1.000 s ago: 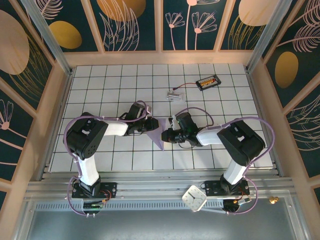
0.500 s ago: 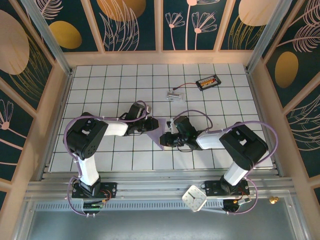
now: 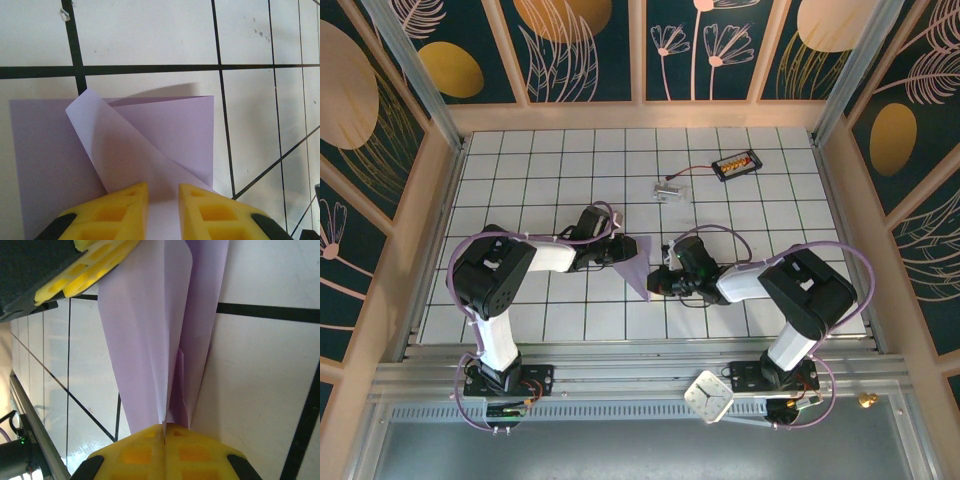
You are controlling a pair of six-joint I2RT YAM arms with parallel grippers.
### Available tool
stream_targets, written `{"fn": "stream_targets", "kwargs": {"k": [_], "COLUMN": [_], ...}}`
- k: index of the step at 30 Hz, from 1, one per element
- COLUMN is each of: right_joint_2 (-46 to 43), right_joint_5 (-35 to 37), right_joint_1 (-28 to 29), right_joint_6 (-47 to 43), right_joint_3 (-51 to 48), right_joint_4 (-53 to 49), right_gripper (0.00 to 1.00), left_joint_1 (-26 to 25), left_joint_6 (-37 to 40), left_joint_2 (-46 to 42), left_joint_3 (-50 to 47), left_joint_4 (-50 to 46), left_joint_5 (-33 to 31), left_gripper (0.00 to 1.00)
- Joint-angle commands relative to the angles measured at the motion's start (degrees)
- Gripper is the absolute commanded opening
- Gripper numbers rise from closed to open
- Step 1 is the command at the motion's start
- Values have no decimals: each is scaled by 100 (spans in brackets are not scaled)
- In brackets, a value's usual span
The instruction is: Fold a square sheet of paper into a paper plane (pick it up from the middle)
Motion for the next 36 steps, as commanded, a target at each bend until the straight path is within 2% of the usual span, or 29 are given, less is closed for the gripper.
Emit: {"fn": "stream_targets", "kwargs": {"k": [1, 10, 21, 30, 36], "right_joint_2": [74, 161, -175, -68, 41], "right_joint_5": [-149, -351, -404, -274, -319], "right_joint_1": [-23, 32, 80, 177, 187], "right_joint_6": [290, 290, 317, 269, 262], "right_joint_3": [-202, -210, -229, -221, -250], "right_joint_4": [170, 319, 169, 67, 206], "right_gripper": [6, 9, 14, 12, 7], "left_joint_1": [38, 37, 36, 36, 36], "left_joint_6": [100, 125, 123, 135, 133], "left_joint_2": [208, 229, 220, 197, 185], "left_joint_3": [-268, -242, -261, -254, -243], "left_joint_4": [-754, -763, -754, -772, -791], "left_joint_5": [-554, -560, -563, -572, -584], "left_gripper": [24, 24, 24, 24, 24]}}
